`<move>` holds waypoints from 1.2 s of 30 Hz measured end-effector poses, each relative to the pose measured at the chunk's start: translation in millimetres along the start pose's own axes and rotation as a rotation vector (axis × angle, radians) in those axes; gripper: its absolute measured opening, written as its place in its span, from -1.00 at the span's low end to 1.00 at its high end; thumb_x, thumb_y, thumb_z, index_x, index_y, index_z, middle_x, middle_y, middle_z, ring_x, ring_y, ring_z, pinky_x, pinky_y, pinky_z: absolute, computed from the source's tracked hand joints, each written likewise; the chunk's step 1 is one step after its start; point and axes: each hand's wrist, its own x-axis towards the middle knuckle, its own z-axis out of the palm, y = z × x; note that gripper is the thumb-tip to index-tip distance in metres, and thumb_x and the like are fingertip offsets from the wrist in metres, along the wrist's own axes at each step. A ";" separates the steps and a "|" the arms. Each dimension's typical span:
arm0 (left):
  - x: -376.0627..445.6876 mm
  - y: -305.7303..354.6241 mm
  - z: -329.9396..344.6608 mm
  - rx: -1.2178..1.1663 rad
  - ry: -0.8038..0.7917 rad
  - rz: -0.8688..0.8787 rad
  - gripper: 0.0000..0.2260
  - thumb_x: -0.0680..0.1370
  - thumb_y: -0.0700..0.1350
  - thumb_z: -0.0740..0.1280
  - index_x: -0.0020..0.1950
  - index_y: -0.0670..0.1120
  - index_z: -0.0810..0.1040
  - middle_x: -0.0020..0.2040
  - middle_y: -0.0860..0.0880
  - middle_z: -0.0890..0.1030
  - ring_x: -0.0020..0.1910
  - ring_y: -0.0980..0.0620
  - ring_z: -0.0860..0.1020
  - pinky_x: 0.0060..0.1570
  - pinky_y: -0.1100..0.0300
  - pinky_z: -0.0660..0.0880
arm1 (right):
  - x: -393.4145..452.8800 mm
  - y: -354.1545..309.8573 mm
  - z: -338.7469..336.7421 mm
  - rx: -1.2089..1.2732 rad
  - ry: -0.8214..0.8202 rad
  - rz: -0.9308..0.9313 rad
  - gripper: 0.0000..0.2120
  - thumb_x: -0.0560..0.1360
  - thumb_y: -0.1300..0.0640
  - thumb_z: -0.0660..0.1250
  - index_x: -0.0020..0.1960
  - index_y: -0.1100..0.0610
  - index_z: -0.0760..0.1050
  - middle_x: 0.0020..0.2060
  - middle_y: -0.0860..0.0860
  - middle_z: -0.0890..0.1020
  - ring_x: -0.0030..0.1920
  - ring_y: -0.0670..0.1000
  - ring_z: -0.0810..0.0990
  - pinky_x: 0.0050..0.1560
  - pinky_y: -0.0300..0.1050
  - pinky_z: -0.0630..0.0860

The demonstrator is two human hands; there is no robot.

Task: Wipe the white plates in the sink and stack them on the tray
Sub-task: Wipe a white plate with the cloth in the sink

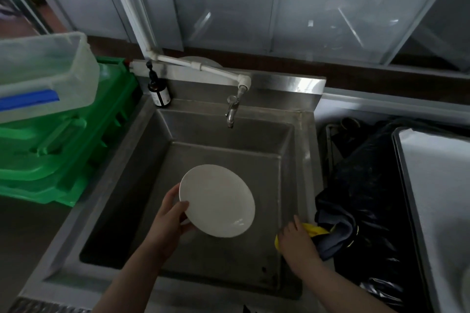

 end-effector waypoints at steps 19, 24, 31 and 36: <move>19.8 46.5 -10.2 0.096 -0.236 0.043 -0.54 0.63 -0.30 0.24 0.38 0.21 0.40 0.25 -0.03 0.56 0.20 -0.19 0.57 -0.12 -0.09 0.65 | -34.1 17.8 -74.6 1.011 0.388 0.270 -0.60 0.61 0.09 0.19 0.44 -0.05 0.32 0.22 0.04 0.50 0.09 0.13 0.55 -0.06 -0.03 0.44; 15.5 63.0 -13.3 0.133 -0.340 0.075 -0.43 0.45 -0.14 0.40 0.41 0.22 0.40 0.19 0.05 0.64 0.21 -0.16 0.59 -0.07 -0.14 0.64 | -38.8 12.4 -95.1 1.042 0.450 0.289 -0.57 0.59 0.07 0.20 0.44 -0.12 0.27 0.24 -0.02 0.55 0.11 0.09 0.56 0.00 0.01 0.51; 5.3 85.2 -11.2 0.189 -0.421 0.151 -0.49 0.60 -0.28 0.29 0.41 0.24 0.39 0.14 0.09 0.66 0.16 -0.10 0.62 -0.07 -0.08 0.64 | -41.6 -6.2 -125.4 1.138 0.508 0.302 -0.52 0.61 -0.12 0.20 0.49 -0.24 0.16 0.42 -0.10 0.39 0.30 0.06 0.50 0.18 0.03 0.49; 1.1 99.3 -18.3 0.179 -0.432 0.200 -0.49 0.60 -0.27 0.29 0.42 0.25 0.39 0.21 0.10 0.63 0.18 -0.12 0.62 -0.06 -0.13 0.63 | -47.1 -14.8 -143.2 1.191 0.542 0.327 -0.45 0.54 -0.32 0.20 0.47 -0.17 0.22 0.38 -0.15 0.38 0.29 -0.01 0.47 0.13 -0.08 0.48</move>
